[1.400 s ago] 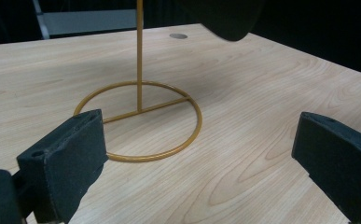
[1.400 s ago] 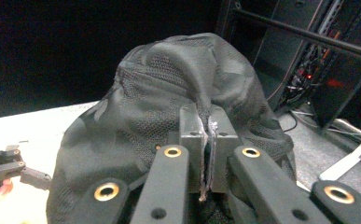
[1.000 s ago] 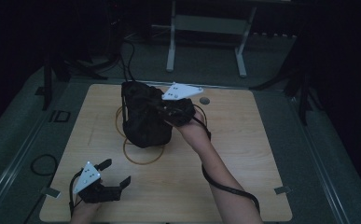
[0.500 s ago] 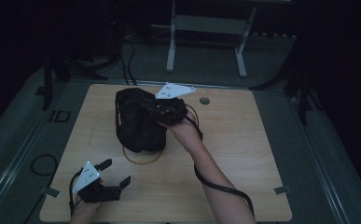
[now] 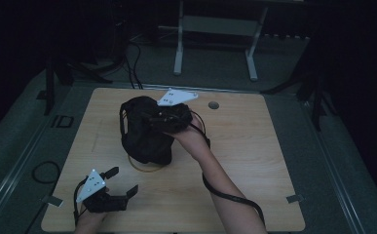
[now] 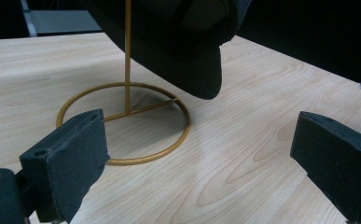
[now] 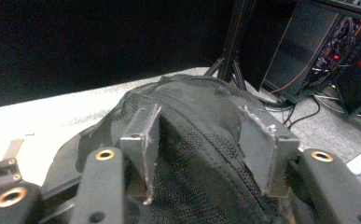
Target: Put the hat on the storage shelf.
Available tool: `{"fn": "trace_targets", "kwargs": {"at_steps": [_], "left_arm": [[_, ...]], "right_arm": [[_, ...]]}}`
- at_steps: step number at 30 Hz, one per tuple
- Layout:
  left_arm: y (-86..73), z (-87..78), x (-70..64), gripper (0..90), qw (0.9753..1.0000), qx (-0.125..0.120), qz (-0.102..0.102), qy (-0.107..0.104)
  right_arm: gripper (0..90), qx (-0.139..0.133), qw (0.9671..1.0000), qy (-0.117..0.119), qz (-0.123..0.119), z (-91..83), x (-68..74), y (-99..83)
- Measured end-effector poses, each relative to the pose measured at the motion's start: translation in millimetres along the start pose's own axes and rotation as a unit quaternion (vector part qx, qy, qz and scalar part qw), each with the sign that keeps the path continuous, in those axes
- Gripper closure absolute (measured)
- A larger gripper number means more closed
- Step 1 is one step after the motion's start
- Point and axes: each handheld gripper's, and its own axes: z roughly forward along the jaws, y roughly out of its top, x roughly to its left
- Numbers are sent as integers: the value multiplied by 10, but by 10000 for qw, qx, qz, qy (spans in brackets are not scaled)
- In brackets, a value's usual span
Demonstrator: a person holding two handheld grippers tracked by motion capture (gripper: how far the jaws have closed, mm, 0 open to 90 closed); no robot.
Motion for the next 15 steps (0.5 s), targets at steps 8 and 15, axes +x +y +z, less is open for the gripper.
{"fn": "trace_targets", "kwargs": {"at_steps": [8, 15], "left_arm": [[7, 15, -17, 43, 10000, 4, 5, -35], [9, 39, -53, 43, 10000, 38, 28, -81]], "right_arm": [[383, 9, 10000, 55, 49, -114, -67, -15], [282, 49, 9996, 174, 218, -217, -175, -110]]}}
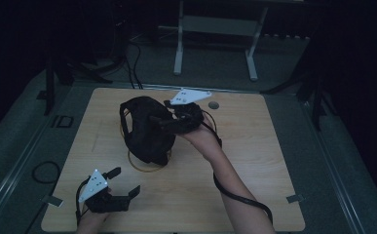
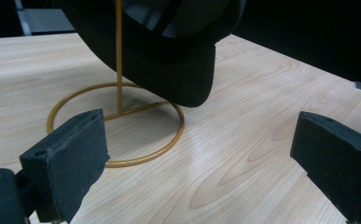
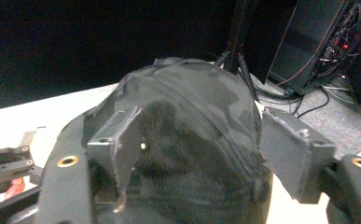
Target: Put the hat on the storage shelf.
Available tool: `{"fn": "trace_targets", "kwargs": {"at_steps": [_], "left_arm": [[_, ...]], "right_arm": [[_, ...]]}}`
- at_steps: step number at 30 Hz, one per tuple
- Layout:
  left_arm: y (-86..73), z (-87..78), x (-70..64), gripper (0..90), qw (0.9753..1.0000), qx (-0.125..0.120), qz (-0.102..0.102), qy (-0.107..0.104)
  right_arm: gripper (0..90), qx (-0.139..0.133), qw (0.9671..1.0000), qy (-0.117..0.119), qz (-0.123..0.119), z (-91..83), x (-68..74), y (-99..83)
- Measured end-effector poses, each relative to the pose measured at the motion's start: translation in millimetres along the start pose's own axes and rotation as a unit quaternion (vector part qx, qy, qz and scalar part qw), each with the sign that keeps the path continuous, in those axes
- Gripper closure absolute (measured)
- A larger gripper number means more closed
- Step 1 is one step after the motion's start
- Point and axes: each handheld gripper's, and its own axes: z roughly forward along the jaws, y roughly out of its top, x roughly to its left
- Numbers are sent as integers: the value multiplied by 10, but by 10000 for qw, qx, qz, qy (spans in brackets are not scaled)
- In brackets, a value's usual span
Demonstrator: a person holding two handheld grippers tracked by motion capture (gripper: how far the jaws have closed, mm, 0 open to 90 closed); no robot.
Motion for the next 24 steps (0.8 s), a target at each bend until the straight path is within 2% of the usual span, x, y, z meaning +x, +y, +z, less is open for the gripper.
{"fn": "trace_targets", "kwargs": {"at_steps": [4, 6, 8, 13, 17, 24], "left_arm": [[-3, 11, -12, 43, 10000, 29, 27, -25], [-4, 17, -21, 43, 10000, 36, 26, -36], [-6, 23, -30, 43, 10000, 47, 35, -43], [-10, 35, -44, 43, 9999, 82, 58, -66], [-16, 41, -55, 43, 9999, 79, 119, -26], [-44, 56, -48, 41, 9998, 62, 173, 23]], "right_arm": [[191, -40, 9998, 107, 192, -63, -63, -77], [141, -62, 9997, 156, 193, -100, -84, -122], [143, -78, 9997, 126, 209, -138, -99, -167], [135, -95, 9998, 162, 61, -225, -110, -292], [134, -195, 9998, 52, 46, -282, -130, -402], [134, -93, 9999, -121, 46, -375, -160, -616]]}}
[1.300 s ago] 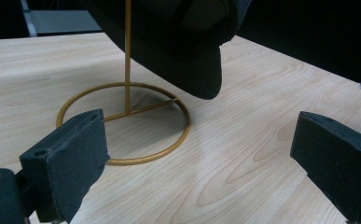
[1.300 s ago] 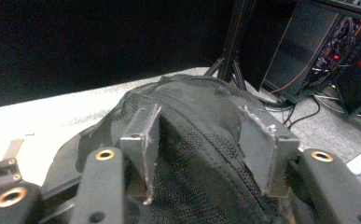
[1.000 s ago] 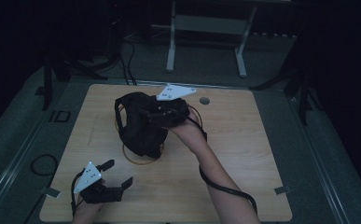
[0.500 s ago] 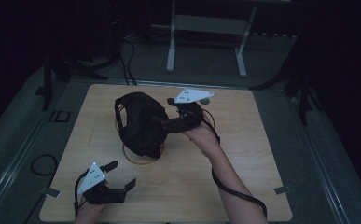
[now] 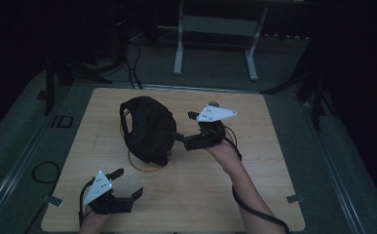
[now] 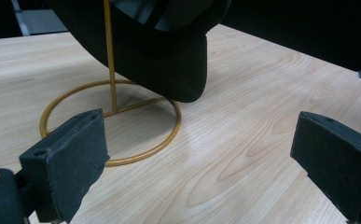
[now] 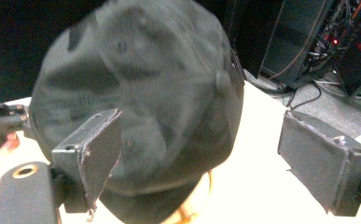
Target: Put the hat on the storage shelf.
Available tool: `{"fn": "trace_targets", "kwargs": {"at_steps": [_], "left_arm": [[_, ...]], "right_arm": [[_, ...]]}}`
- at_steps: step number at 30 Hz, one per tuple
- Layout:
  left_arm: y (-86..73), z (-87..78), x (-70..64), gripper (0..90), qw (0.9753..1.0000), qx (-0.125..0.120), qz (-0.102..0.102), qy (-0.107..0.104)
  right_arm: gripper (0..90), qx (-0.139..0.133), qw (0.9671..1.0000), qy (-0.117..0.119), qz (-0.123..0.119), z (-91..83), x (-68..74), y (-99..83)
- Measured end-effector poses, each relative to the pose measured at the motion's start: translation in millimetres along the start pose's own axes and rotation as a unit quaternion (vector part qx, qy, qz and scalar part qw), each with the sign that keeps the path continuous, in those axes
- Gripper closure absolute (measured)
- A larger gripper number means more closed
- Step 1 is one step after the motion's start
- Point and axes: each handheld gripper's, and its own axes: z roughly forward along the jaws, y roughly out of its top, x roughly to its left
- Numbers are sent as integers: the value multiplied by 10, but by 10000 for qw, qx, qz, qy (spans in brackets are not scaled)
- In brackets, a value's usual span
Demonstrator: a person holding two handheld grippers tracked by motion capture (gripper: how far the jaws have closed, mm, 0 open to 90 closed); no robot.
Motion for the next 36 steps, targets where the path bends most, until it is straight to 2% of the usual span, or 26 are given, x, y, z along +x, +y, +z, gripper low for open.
{"fn": "trace_targets", "kwargs": {"at_steps": [7, 19, 22, 23, 26, 33, 36], "left_arm": [[-32, 19, 16, 40, 10000, 20, 13, 15], [-64, 37, 20, 41, 10000, 79, 11, 33], [-74, 45, 23, 41, 9999, 99, 9, 24], [-81, 50, 30, 41, 9999, 116, -12, 35], [-87, 51, 39, 41, 9999, 116, -37, 52], [-99, 58, 50, 41, 9998, 167, -19, 69], [-107, 61, 52, 41, 9998, 189, -35, 83]], "right_arm": [[135, 89, 9999, -2, 98, -73, -21, -258], [135, 295, 9991, 100, 271, -143, 29, -687], [135, 322, 9991, 103, 266, -147, 32, -708], [135, 365, 9988, 143, 297, -178, 55, -806], [135, 360, 9987, 162, 317, -205, 72, -884], [135, 384, 9986, 211, 282, -246, 110, -1035], [136, 412, 9987, 240, 178, -263, 135, -1130]]}}
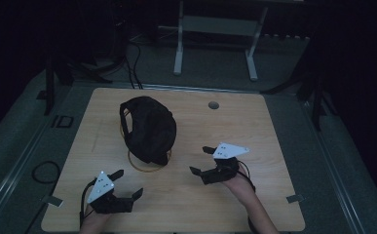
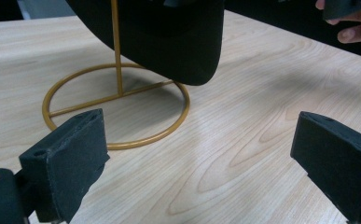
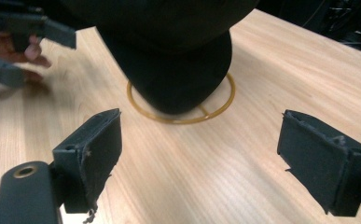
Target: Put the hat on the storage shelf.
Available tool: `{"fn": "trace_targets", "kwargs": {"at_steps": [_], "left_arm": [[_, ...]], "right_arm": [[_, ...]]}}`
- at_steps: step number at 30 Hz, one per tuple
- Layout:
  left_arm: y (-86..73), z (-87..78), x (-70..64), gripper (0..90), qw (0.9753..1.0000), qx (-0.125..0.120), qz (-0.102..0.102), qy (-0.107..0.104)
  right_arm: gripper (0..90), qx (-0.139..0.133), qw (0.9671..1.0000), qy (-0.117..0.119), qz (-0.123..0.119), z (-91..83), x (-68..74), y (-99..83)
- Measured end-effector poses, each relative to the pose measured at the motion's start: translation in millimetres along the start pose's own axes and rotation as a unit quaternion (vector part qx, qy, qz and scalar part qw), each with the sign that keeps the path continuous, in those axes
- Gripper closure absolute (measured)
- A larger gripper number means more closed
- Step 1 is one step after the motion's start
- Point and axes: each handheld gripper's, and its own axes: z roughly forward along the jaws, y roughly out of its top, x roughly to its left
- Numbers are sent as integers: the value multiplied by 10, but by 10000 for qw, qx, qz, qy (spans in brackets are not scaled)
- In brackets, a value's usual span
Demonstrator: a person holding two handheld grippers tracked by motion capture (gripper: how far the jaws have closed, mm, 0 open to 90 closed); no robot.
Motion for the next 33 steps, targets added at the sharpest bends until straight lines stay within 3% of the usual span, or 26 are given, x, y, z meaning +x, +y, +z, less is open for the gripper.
{"fn": "trace_targets", "kwargs": {"at_steps": [13, 24, 33], "left_arm": [[-9, 13, 9, 41, 10000, 24, -36, -17], [-12, 17, 6, 41, 10000, 31, -40, -20], [-12, 18, 6, 41, 10000, 50, -30, -21]], "right_arm": [[135, 213, 9995, 31, 225, -101, -23, -382], [135, 393, 9988, -29, 302, -237, -36, -602], [136, 396, 9980, -202, 459, -395, -80, -754]]}}
